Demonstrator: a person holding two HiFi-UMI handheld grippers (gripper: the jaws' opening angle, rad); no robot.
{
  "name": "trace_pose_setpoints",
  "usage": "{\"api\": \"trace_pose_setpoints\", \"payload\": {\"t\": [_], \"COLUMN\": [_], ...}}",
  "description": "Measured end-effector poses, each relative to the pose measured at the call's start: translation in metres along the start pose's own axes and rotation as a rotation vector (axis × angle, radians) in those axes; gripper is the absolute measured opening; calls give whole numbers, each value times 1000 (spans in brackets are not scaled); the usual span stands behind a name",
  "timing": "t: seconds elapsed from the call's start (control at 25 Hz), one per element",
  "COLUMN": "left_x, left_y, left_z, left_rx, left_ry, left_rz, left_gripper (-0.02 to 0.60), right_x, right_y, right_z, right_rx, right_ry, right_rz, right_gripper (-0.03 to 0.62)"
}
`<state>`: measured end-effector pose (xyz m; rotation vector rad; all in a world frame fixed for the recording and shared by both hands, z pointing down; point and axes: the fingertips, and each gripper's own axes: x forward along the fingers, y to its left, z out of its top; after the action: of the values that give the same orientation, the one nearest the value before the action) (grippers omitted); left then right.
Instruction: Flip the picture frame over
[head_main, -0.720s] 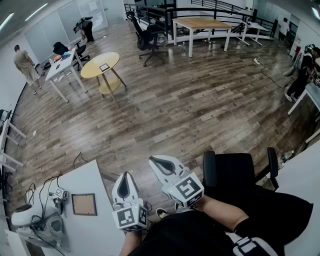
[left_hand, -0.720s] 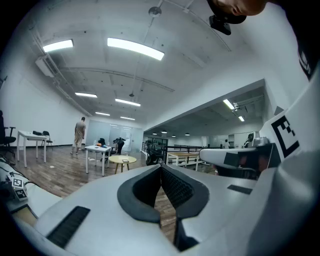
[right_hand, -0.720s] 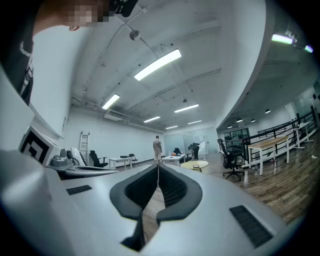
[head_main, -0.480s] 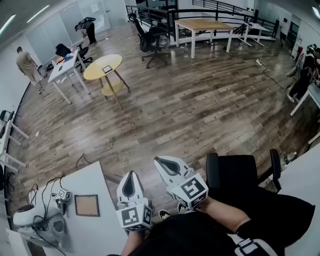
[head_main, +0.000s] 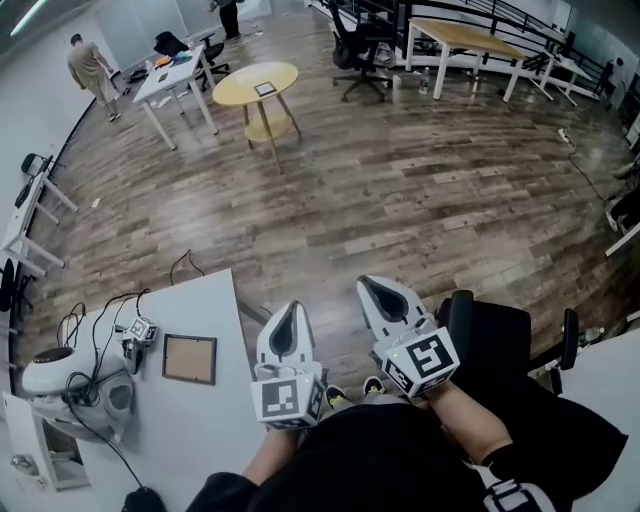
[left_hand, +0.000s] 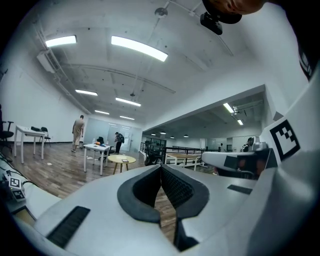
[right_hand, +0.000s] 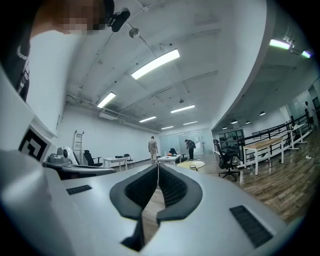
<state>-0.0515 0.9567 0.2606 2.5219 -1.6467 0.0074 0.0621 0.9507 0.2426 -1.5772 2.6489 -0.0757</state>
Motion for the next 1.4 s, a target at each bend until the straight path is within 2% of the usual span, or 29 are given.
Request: {"api": "trace_pose_setpoints", "payload": {"t": [0.16, 0.28, 0.4, 0.52, 0.68, 0.88, 1.08, 1.4], "left_x": [2, 3, 10, 29, 69, 143, 205, 255], "left_y": [27, 44, 50, 53, 57, 45, 30, 36], "left_z": [2, -1, -6, -5, -2, 6, 11, 12], "left_rx": [0, -14, -11, -6, 11, 51, 68, 94], "left_ry": [-14, -1, -1, 9, 15, -20, 16, 35], "left_rz": [24, 47, 34, 52, 84, 53, 78, 108], "left_gripper": [21, 21, 21, 21, 21, 21, 21, 21], "right_x": [15, 29, 41, 54, 77, 112, 137, 174], "right_y": [5, 7, 6, -7, -42, -108, -172, -213], "right_z": [-1, -13, -25, -26, -24, -21, -19, -28], "right_rx": [-17, 8, 21, 28, 15, 34, 52, 98], "right_ry": [-21, 11, 29, 22, 7, -15, -28, -16], "right_rz": [-1, -1, 2, 12, 24, 18, 7, 37], "right_gripper": [20, 20, 20, 20, 20, 20, 20, 20]}}
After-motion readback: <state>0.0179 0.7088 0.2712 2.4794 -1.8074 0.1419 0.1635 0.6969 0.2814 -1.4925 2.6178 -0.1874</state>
